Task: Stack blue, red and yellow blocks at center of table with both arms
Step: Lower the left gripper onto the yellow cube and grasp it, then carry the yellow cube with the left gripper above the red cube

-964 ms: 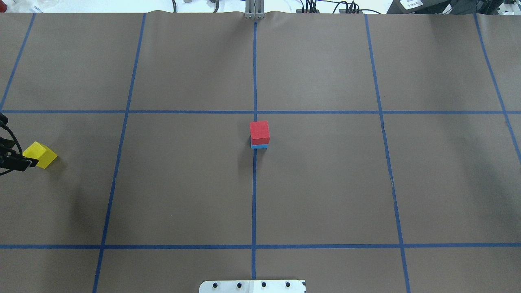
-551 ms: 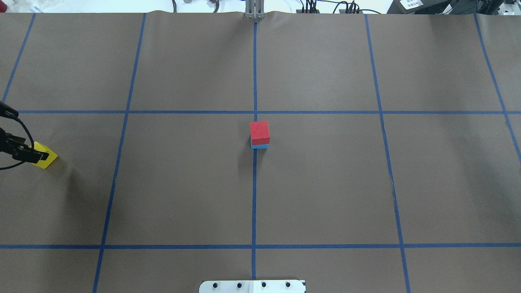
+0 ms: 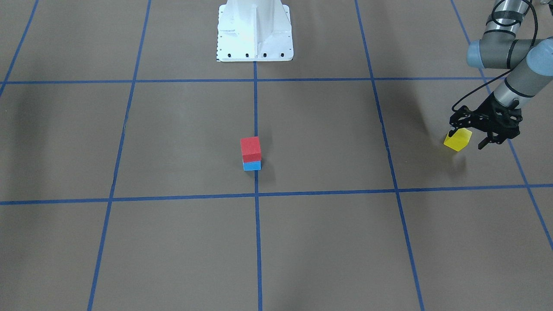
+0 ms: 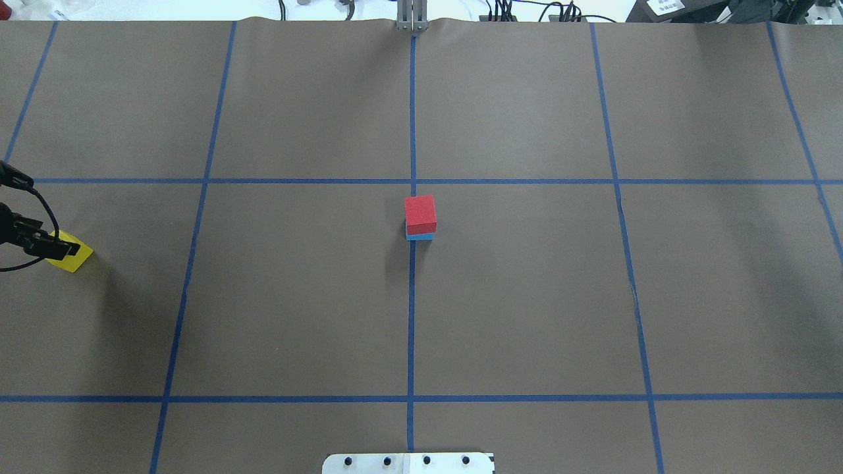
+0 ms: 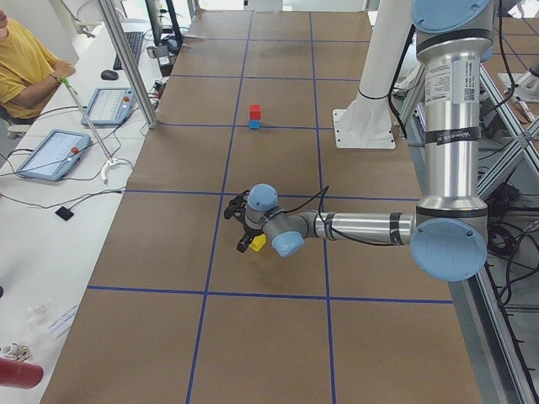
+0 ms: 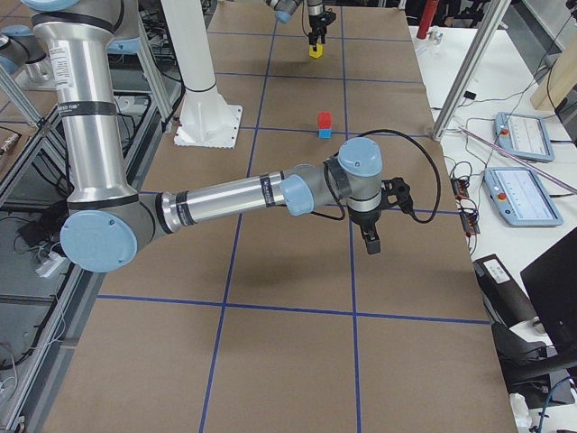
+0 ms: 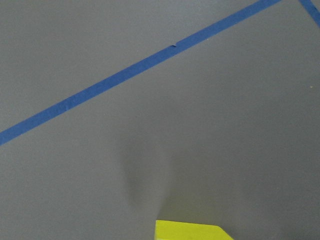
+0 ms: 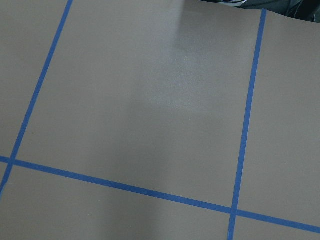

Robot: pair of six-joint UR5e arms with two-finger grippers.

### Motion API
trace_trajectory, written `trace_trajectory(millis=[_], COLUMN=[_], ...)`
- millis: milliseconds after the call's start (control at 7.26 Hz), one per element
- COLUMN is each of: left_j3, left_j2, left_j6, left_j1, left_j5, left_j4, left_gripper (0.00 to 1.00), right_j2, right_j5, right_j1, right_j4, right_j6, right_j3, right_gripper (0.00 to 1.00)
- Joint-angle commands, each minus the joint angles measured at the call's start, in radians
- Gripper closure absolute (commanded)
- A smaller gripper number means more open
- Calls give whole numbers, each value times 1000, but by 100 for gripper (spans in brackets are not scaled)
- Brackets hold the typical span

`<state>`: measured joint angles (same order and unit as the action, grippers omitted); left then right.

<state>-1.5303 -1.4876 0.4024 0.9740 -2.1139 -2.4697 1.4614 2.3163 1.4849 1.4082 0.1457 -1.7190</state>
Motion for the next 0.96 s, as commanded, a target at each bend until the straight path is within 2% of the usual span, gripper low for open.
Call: trace_trajectory(millis=[0, 138, 275, 413, 551, 689, 826], left_j3=[-4, -13, -30, -104, -205, -281, -298], left_j2=[-2, -9, -13, -16, -64, -160, -303], left_j6=[1, 3, 4, 6, 4, 9, 51], left_j1=[-2, -2, 0, 2, 12, 14, 14], left_j5=[8, 3, -6, -20, -38, -37, -37], left_j4=[0, 5, 12, 109, 297, 495, 663], left_gripper=[78, 100, 100, 100, 100, 100, 100], right_j2=[-1, -3, -4, -4, -4, -4, -4], right_j5=[0, 0, 0, 0, 0, 0, 0], right_j1=[0, 0, 0, 0, -2, 0, 0], right_j4=[0, 0, 0, 0, 0, 0, 0], right_j6=[0, 2, 2, 0, 2, 3, 3], right_j3=[1, 1, 1, 2, 4, 4, 4], right_gripper=[0, 0, 0, 0, 0, 0, 0])
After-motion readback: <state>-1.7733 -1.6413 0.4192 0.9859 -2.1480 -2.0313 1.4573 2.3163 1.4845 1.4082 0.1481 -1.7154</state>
